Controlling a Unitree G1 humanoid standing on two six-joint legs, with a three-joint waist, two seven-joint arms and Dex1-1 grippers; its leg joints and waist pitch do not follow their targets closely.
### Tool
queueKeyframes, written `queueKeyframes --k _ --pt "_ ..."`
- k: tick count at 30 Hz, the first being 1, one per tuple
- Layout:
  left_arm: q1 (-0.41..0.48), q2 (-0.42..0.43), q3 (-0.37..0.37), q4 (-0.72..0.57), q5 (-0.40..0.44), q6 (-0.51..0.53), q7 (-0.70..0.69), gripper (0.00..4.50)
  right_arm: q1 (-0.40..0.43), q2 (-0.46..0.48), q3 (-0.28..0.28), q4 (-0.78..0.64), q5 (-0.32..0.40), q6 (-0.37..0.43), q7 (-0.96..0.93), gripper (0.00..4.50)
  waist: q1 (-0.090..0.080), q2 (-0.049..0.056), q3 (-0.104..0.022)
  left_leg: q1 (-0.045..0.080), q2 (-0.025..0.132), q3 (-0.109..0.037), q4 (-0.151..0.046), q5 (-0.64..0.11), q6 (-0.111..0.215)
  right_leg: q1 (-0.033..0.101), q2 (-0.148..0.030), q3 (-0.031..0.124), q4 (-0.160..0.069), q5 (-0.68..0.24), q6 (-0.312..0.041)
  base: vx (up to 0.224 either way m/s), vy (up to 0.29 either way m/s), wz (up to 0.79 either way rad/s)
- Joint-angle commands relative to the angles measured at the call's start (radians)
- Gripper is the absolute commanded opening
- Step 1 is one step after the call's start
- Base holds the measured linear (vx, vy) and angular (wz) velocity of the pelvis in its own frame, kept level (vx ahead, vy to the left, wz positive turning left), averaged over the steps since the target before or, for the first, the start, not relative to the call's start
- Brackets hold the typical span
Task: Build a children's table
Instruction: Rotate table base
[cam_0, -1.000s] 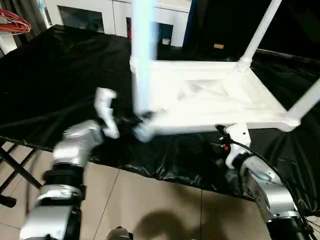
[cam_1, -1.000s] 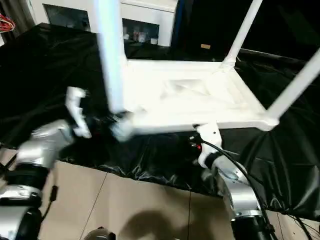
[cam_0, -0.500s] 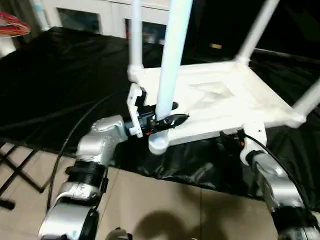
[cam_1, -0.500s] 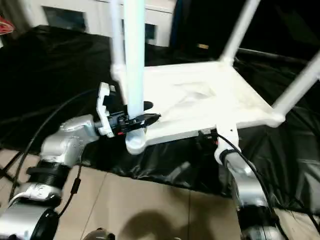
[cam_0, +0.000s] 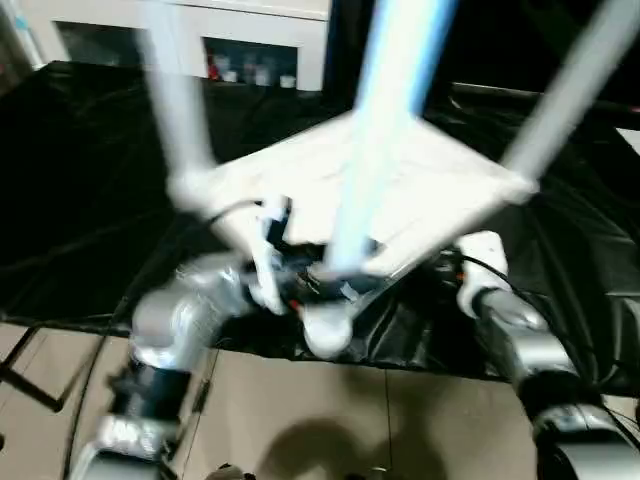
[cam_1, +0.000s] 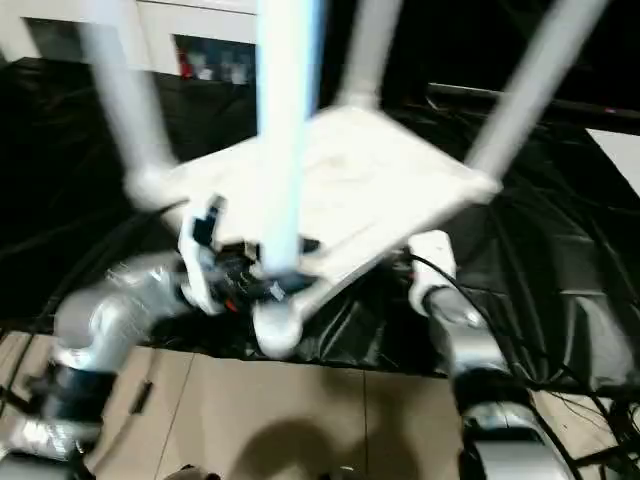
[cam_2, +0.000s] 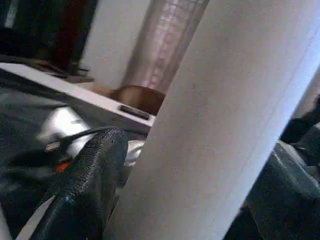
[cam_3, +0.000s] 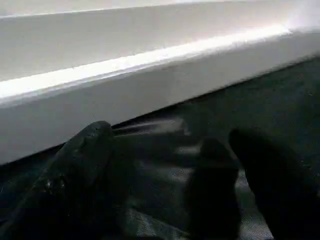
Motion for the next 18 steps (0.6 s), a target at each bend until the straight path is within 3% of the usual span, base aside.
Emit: queueKeyframes --k 1,8,10,11,13,14,18 --pt "-0.003 -0.036 -0.061 -0.044 -0.011 0.003 0.018 3.72 -0.039 0.044 0.047 0.012 -0.018 -0.030 0.041 4.31 0.014 -0.007 -0.077 0.002 0.053 -0.022 -0.064 -0.138 0.043 0.061 -0.077 0.053 -0.071 -0.153 -0.241 0.000 0.000 0.00" --pt "-0.051 -0.123 -0.108 0.049 0.117 -0.112 0.140 3.72 -0.062 0.080 0.073 0.067 -0.029 -0.078 0.109 4.31 0.017 -0.004 -0.078 0.009 0.056 -0.022 -0.064 -0.140 0.056 0.057 -0.076 0.054 -0.074 -0.137 -0.235 0.000 0.000 0.00" --pt "-0.090 -0.146 -0.116 0.132 0.202 -0.193 0.229 3.72 -0.060 0.076 0.079 0.075 -0.043 -0.091 0.084 4.31 0.019 -0.005 -0.079 0.008 0.056 -0.023 -0.064 -0.130 0.061 0.058 -0.074 0.053 -0.074 -0.121 -0.232 0.000 0.000 0.00" --pt "-0.101 -0.152 -0.113 0.159 0.221 -0.213 0.261 3.72 -0.062 0.075 0.075 0.083 -0.047 -0.092 0.074 4.31 0.020 0.002 -0.079 0.009 0.055 -0.023 -0.063 -0.128 0.059 0.058 -0.075 0.054 -0.071 -0.115 -0.234 0.000 0.000 0.00" --pt "-0.145 -0.157 -0.097 0.253 0.283 -0.280 0.365 3.72 -0.066 0.062 0.054 0.097 -0.050 -0.095 0.035 4.31 0.022 -0.002 -0.081 0.009 0.054 -0.022 -0.063 -0.130 0.058 0.059 -0.075 0.054 -0.074 -0.108 -0.234 0.000 0.000 0.00" --pt "-0.162 -0.153 -0.087 0.287 0.298 -0.299 0.395 3.72 -0.067 0.054 0.043 0.102 -0.047 -0.096 0.022 4.31 0.024 0.001 -0.080 0.009 0.054 -0.024 -0.063 -0.141 0.055 0.059 -0.076 0.054 -0.074 -0.120 -0.233 0.000 0.000 0.00" --pt "-0.206 -0.126 -0.056 0.377 0.349 -0.358 0.480 3.72 -0.059 0.017 0.010 0.105 -0.035 -0.104 -0.004 4.31 0.028 -0.002 -0.081 0.010 0.052 -0.024 -0.063 -0.158 0.042 0.058 -0.076 0.053 -0.078 -0.160 -0.216 0.000 0.000 0.00"
